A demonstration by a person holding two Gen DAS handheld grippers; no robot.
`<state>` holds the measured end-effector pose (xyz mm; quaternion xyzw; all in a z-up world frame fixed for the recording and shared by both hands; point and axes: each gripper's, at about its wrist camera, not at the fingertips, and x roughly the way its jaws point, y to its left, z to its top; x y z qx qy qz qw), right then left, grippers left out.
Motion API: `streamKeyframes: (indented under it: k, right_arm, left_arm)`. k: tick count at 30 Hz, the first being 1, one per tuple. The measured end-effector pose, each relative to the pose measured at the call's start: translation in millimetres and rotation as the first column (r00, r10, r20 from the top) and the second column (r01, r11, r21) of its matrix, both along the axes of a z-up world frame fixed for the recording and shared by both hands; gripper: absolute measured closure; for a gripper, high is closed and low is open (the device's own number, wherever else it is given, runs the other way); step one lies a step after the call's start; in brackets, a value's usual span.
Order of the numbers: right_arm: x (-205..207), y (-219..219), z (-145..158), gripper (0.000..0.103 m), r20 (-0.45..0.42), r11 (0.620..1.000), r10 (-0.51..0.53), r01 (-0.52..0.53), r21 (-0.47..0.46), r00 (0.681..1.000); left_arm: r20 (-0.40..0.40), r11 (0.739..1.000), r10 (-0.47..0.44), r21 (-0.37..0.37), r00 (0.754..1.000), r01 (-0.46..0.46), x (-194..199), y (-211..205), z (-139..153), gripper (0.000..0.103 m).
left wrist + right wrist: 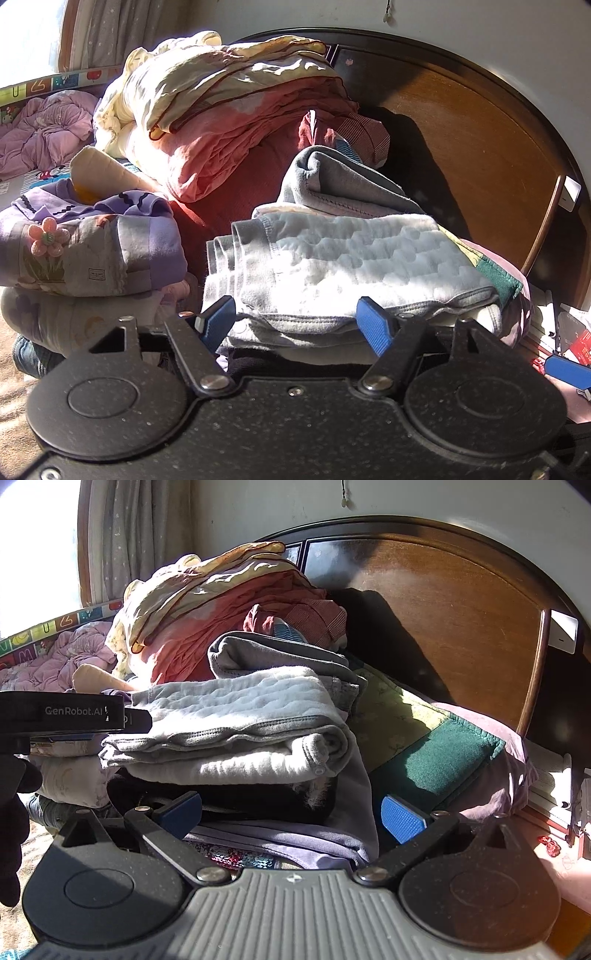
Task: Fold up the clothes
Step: 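Grasp the white quilted garment on the stack with the left gripper and lift, then carry the white quilted garment with the left gripper and lay it on the bed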
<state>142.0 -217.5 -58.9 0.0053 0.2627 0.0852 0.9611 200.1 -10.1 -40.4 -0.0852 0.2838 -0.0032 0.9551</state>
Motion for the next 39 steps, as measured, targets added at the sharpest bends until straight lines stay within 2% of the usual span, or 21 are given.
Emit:
streamKeyframes:
  k: [1,3,4,5,7,13,17,23,27,30,36,39]
  right_arm:
    - [-0.4,-0.2,0.0,0.001,-0.002,1.0,0.0,0.0,0.0,1.0]
    - [-1.3,-0.7,0.4,0.001,-0.006,1.0,0.001,-0.001,0.002,1.0]
    - [-2.1,-1.3,0.3,0.001,-0.006,1.0,0.001,-0.001,0.0,1.0]
    - [-3.1,-1.9,0.1,0.001,-0.005,1.0,-0.001,0.001,-0.002,1.0]
    - [-5.5,-3.4,-0.5,0.001,-0.008,1.0,-0.002,0.002,-0.003,1.0]
    - [-18.1,-5.2,0.2,0.001,-0.01,1.0,0.004,-0.004,-0.006,1.0]
    - [-33.9,-2.9,1.7,0.001,-0.012,0.999,0.027,-0.026,0.026,1.0]
    - [-62.6,10.5,5.1,0.0,-0.009,0.991,0.1,-0.099,0.088,0.995]
    - [-89.4,37.5,12.7,0.0,0.011,0.973,0.196,-0.196,0.119,0.981]
    - [-108.5,64.8,18.6,0.0,0.025,0.954,0.273,-0.274,0.123,0.962]
    - [-144.0,128.3,27.4,0.0,0.031,0.902,0.409,-0.409,0.141,0.912]
    - [-159.6,158.7,26.3,0.0,0.026,0.868,0.472,-0.469,0.165,0.881]
  left_arm:
    - [-0.009,1.0,-0.001,0.004,1.0,0.001,1.8,-1.8,-2.1,0.043]
    - [-0.009,1.0,-0.013,0.027,1.0,0.013,1.6,-6.7,-2.5,0.063]
    - [-0.011,0.999,-0.019,0.043,1.0,0.019,0.9,-9.2,-1.3,0.082]
    - [0.004,0.998,-0.031,0.055,0.999,0.031,-3.7,-11.2,1.4,0.09]
    - [0.033,0.995,-0.057,0.079,0.998,0.054,-13.0,-15.1,7.0,0.096]
    - [0.123,0.991,-0.107,0.091,0.987,0.097,-59.0,-7.8,32.9,0.098]
    - [0.174,0.989,-0.112,0.112,0.978,0.093,-98.3,8.8,53.0,0.098]
    - [0.22,0.984,-0.046,0.177,0.974,0.007,-159.9,57.7,75.3,0.098]
    - [0.234,0.972,0.063,0.205,0.97,-0.112,-201.7,111.1,88.0,0.098]
    - [0.247,0.954,0.145,0.22,0.958,-0.202,-233.7,150.5,97.9,0.099]
    - [0.256,0.895,0.293,0.266,0.921,-0.359,-305.3,219.5,108.7,0.099]
    - [0.235,0.861,0.356,0.292,0.904,-0.415,-337.6,246.0,95.7,0.099]
